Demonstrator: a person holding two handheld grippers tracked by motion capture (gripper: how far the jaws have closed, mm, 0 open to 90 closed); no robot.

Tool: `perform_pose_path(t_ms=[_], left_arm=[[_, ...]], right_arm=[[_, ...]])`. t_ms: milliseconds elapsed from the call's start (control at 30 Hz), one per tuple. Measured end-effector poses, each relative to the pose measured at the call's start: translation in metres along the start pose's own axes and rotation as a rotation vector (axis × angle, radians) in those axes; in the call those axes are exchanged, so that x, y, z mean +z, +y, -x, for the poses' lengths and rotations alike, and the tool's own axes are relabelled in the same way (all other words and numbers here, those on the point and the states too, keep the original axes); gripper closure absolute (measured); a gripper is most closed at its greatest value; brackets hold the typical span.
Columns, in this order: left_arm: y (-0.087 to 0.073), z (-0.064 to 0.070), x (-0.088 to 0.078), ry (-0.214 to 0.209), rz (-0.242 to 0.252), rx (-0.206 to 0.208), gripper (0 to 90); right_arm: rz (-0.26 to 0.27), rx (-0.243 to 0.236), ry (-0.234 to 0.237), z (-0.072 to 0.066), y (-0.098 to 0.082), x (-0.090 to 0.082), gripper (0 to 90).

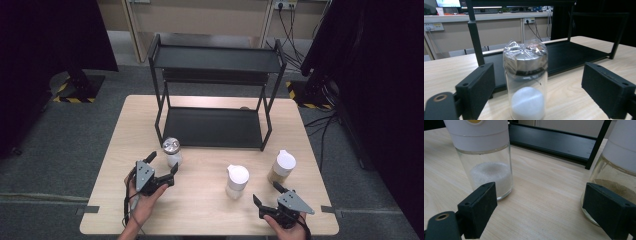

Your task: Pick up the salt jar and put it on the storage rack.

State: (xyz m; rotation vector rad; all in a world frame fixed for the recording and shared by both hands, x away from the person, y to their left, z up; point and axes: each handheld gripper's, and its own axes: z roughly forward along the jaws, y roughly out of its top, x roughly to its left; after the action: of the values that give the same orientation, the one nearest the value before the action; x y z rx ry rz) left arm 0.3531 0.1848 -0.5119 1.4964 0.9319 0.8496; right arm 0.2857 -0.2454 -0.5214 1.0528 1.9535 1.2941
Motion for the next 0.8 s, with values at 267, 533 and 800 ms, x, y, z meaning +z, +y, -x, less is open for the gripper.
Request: perform_pose_path(t_ms=[267, 533, 800], left_arm=[[0.004, -0.006, 0.021, 0.015, -0.024, 0.005, 15.7], [0.006, -0.013, 0.040, 0.016, -0.039, -0.023, 19.9], [0.009, -0.013, 0.045, 0.009, -0.038, -0.018, 28.3]], right_arm=[[-0.002, 0.002, 0.004, 0.000, 0.000, 0.000, 11.9], [-0.002, -0.005, 0.006, 0.000, 0.000, 0.000, 11.9], [0.001, -0.007, 0.006, 0.000, 0.000, 0.000, 11.9]])
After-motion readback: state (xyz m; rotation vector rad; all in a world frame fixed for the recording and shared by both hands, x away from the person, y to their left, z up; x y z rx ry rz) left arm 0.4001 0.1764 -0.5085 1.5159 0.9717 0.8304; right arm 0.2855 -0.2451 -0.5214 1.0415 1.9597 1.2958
